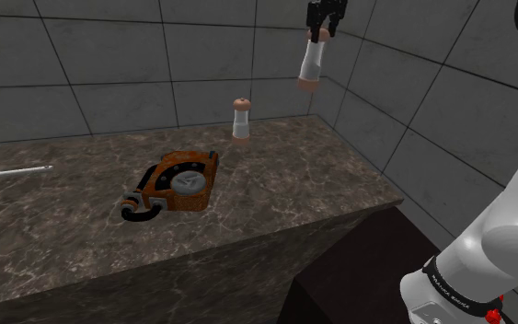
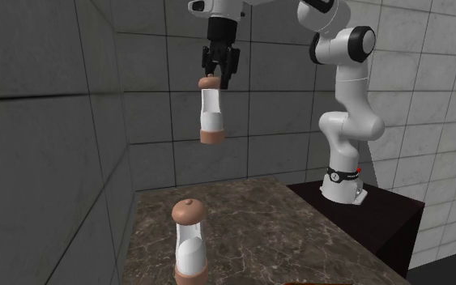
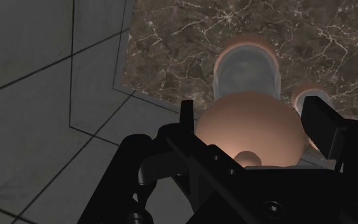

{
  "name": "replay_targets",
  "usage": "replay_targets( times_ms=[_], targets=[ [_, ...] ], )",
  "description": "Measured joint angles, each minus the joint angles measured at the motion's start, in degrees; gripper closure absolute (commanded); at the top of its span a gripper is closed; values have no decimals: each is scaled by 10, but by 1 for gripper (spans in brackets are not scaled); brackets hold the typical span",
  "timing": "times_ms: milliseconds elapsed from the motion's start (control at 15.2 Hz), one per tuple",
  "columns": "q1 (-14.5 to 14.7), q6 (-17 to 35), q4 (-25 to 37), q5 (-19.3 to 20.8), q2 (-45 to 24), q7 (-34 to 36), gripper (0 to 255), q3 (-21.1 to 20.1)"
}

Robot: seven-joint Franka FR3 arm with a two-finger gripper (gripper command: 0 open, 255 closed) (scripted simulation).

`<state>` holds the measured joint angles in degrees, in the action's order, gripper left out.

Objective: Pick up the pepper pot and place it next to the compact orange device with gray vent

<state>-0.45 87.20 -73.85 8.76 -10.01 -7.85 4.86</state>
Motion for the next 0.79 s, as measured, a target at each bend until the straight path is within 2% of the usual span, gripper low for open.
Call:
replay_targets(
  times_ms=[462, 792],
  targets=[
    [49, 5, -91, 11, 72, 85, 255, -36],
    [84, -8, -121, 14, 103, 152, 255, -69]
  ],
)
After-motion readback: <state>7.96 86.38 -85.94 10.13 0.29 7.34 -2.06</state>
